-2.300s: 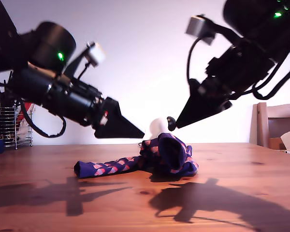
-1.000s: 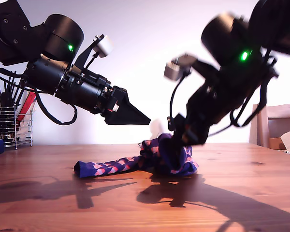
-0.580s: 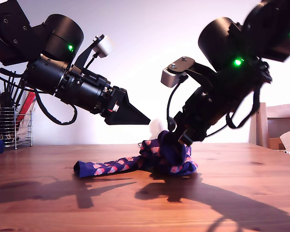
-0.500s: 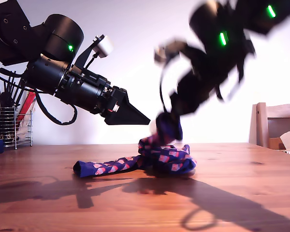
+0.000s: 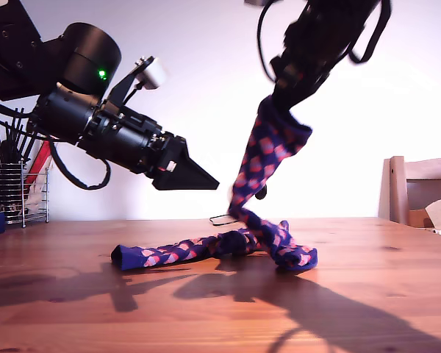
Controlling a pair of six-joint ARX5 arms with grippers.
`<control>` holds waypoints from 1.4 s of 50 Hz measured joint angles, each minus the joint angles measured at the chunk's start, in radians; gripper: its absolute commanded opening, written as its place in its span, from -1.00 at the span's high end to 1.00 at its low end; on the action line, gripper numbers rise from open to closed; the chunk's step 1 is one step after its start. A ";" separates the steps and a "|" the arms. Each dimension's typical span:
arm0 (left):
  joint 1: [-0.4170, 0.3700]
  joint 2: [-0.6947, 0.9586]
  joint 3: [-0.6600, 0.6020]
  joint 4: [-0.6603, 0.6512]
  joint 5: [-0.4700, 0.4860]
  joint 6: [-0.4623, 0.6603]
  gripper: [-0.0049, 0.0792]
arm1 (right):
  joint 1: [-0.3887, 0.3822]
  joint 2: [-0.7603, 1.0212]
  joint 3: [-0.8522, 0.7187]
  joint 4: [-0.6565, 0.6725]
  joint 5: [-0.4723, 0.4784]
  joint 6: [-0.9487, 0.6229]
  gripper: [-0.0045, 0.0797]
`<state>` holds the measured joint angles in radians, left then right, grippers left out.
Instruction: Fold the socks in front of you. After folding them, place them to the left side.
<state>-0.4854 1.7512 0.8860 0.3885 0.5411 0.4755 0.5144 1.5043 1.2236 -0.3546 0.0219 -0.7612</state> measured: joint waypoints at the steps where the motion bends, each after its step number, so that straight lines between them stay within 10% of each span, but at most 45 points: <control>1: 0.000 0.000 0.000 0.000 0.002 0.000 0.41 | 0.000 -0.004 0.004 -0.003 0.010 -0.005 0.92; 44: -0.082 0.024 0.069 0.046 0.008 -0.025 0.41 | -0.074 -0.028 0.092 0.153 0.147 -0.094 0.92; 70: -0.081 0.039 0.079 0.048 0.008 -0.025 0.41 | -0.121 -0.028 0.093 -0.373 0.314 0.048 0.92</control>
<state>-0.5663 1.7905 0.9649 0.4366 0.5491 0.4507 0.3931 1.4765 1.3163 -0.7280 0.3359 -0.7132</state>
